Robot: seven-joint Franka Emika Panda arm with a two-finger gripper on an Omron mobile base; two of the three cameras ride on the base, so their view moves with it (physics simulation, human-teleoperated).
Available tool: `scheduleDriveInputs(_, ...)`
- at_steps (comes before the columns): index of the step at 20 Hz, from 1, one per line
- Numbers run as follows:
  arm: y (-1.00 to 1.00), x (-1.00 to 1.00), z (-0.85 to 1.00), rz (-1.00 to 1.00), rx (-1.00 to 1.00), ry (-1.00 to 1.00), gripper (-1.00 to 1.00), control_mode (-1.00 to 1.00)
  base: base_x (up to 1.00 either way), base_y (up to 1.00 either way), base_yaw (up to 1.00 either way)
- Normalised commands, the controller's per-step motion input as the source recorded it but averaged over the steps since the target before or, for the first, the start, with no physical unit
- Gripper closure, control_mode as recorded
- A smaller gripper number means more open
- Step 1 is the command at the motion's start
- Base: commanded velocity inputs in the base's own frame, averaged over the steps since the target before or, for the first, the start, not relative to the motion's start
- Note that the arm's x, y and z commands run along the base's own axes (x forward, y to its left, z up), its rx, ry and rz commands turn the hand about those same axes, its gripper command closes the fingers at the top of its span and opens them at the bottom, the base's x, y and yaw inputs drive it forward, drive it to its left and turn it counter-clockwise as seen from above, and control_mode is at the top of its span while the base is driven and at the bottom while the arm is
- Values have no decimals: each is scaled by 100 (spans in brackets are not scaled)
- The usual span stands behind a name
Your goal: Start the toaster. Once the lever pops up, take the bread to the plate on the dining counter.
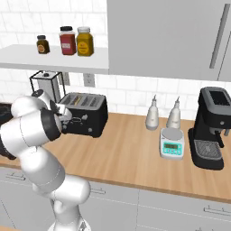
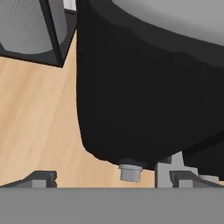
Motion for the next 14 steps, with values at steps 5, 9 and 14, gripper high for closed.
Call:
scheduleDriveInputs(5,0,-9,-52,0,0,0,-100,-100,0,0,0)
scheduleDriveInputs(9,0,-15,-49,0,0,0,-100,-100,0,0,0)
scheduleDriveInputs(14,0,-58,11,0,0,-13,-100,-100,0,0,0)
